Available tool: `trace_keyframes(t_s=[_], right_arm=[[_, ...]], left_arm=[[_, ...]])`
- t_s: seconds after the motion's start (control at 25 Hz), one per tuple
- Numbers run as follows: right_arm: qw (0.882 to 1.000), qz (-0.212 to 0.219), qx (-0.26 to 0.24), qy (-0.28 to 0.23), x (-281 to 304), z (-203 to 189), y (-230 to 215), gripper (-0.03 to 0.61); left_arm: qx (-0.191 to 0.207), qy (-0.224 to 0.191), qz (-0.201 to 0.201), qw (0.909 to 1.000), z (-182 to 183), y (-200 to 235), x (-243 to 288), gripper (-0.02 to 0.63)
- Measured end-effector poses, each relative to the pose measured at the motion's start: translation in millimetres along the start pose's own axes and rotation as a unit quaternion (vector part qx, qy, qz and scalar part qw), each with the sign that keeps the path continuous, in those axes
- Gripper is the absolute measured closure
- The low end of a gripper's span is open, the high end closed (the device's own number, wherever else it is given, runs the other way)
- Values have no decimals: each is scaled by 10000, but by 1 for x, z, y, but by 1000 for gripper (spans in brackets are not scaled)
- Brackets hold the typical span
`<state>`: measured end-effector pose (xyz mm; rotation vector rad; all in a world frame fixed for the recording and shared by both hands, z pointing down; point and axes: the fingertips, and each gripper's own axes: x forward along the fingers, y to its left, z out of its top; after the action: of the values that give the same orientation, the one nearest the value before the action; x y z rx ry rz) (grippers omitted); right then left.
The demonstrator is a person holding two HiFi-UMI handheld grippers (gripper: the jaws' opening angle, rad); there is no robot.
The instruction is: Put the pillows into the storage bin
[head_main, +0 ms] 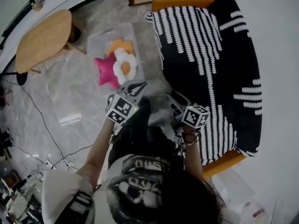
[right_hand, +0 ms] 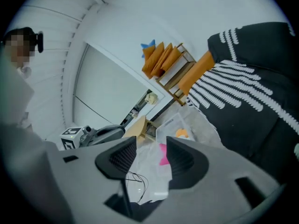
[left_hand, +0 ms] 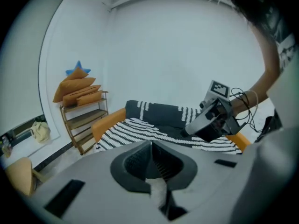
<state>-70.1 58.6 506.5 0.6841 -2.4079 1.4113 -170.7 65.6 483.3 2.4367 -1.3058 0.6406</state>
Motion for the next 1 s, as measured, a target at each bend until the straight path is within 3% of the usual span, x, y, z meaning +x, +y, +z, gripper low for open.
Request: trace_keyframes(t_s=[0.24, 0.4, 0.64, 0.76, 1.0], right_arm=[[9963, -378, 191, -744, -113, -28, -23, 379], [9919, -549, 161, -1137, -176, -46, -31, 385], [9838, -710, -54, -1644, -249, -78, -15, 436], [9777, -1054, -199, -1807, -284, -92, -16, 575], [9686, -1423, -609, -1947, -342, -120, -16, 578]], left_arm=[[699, -195, -886, 9934, 49, -122, 22, 603], [939, -395, -1311, 9861, 67, -202, 23, 603], [795, -603, -1501, 9836, 78, -295, -2, 603], [898, -665, -1573, 9812, 80, -334, -13, 603], [1174, -765, -1678, 9758, 85, -391, -26, 603]])
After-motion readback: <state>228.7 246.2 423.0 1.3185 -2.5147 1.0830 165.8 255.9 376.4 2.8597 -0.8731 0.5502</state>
